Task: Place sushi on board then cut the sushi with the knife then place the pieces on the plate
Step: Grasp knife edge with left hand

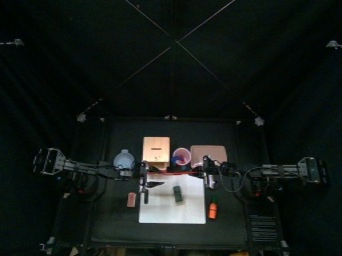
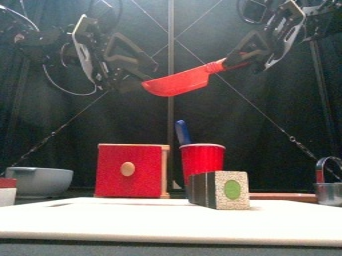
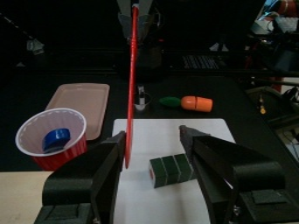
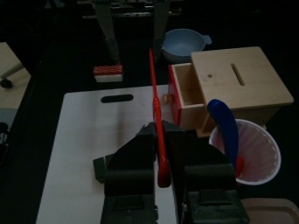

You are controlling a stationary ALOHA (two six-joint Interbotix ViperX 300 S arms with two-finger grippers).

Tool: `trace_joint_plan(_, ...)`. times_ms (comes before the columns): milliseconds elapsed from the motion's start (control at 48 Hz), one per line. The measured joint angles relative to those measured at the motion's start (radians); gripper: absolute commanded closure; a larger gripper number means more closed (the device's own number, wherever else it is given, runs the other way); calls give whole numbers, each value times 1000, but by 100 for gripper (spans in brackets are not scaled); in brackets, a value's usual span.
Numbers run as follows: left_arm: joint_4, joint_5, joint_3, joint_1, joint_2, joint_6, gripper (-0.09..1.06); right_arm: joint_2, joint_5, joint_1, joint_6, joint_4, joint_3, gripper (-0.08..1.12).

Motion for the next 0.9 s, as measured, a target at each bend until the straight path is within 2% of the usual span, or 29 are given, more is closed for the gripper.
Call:
trace_joint_plan(146, -43, 0, 0, 11, 3, 28, 19, 3, -2, 15, 0, 2, 0, 67)
trace_joint_plan(292, -48, 0, 0, 9, 12, 89, 31, 5, -2, 25, 2, 2, 0, 67)
trace_joint_plan(417, -48, 0, -6, -14, 15, 133, 31, 5, -5, 25, 2, 0, 0, 67)
trace_joint_plan(542, -48, 0, -9, -34, 21, 138, 32, 5, -12, 25, 2, -2, 0, 67)
trace_joint_plan(667, -55, 3, -9, -37, 35, 138, 36, 9, -25, 25, 2, -5, 2, 67)
trace_joint_plan(833, -107, 5, -9, -35, 37, 143, 41, 12, -29, 25, 2, -3, 0, 67)
trace_joint_plan(896, -117, 6, -9, -37, 37, 143, 43, 12, -29, 25, 2, -5, 2, 67)
